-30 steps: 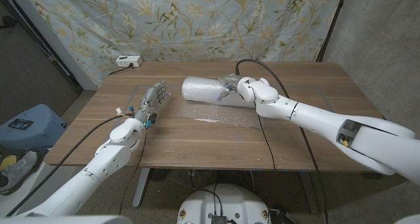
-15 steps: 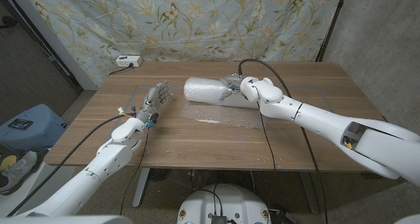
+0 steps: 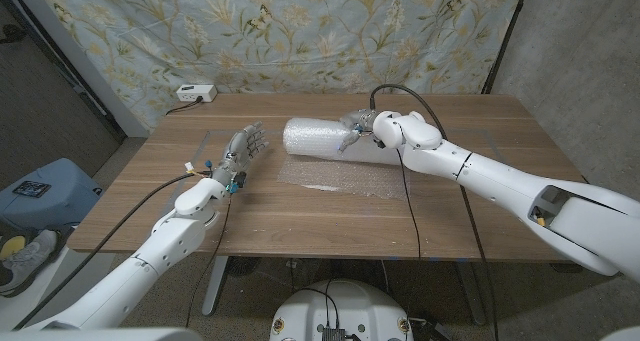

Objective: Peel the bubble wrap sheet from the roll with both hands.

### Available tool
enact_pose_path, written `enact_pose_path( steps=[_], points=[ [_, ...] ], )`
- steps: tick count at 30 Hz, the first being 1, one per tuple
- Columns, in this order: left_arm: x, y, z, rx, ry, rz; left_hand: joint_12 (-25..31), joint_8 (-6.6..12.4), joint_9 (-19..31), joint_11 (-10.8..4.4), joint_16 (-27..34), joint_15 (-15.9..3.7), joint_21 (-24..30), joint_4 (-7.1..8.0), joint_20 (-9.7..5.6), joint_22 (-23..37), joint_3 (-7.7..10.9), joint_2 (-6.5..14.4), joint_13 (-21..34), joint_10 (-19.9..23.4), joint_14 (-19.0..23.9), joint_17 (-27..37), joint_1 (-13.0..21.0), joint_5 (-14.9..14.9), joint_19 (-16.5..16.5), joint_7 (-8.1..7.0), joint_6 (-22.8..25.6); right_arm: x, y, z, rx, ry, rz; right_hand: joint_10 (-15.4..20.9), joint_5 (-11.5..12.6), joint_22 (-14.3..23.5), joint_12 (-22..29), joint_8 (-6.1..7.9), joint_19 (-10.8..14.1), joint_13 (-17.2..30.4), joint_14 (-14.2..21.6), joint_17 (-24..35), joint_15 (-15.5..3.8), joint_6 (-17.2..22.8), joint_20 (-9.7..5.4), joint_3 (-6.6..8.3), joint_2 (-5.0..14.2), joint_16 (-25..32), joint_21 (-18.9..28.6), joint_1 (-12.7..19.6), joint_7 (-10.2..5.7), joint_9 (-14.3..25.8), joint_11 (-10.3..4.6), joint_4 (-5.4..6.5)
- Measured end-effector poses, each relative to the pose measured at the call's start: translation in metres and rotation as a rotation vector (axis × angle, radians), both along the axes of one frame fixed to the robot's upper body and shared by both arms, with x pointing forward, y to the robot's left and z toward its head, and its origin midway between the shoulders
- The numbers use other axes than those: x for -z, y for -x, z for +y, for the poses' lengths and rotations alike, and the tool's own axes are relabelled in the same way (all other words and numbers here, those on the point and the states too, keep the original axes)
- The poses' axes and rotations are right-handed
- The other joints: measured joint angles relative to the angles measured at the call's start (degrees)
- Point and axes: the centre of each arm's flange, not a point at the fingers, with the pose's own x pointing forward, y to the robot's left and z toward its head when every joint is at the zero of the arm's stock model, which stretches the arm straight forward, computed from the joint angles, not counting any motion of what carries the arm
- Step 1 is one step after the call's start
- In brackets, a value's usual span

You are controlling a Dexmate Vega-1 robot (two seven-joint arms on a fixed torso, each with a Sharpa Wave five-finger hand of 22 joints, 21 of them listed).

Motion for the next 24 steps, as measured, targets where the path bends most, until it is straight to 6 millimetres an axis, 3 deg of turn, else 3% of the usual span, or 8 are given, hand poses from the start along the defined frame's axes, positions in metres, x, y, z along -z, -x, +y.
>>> enact_pose_path(
  steps=[14,24],
  points=[
    [-0.005,-0.001,-0.01,0.014,-0.011,-0.001,0.0,0.0,0.0,0.31,0.0,0.0,-0.4,-0.15,0.0,0.0,0.15,0.0,0.0,0.3,0.0,0.0,0.0,0.0,0.0,-0.01,0.0,-0.012,0.004,-0.013,-0.013,-0.064,0.075,0.2,0.0,0.3,-0.1,0.0,0.4,0.0,0.1,0.0,0.04,0.2,0.43,0.27,0.8,-0.7,-0.4,0.4,0.84,0.0,0.64,0.27],
    [-0.01,-0.001,-0.014,0.023,-0.029,-0.002,0.0,0.0,0.0,0.31,0.0,0.0,-0.4,-0.16,0.0,0.3,0.47,0.0,0.0,0.3,0.0,0.0,0.0,0.0,0.0,-0.01,0.0,-0.024,0.009,-0.024,-0.001,-0.134,0.1,1.1,0.0,0.3,0.4,0.0,1.0,0.0,2.3,0.9,-0.05,1.2,1.24,0.42,0.87,0.3,-0.4,0.5,1.45,0.0,1.56,0.41]
  ],
)
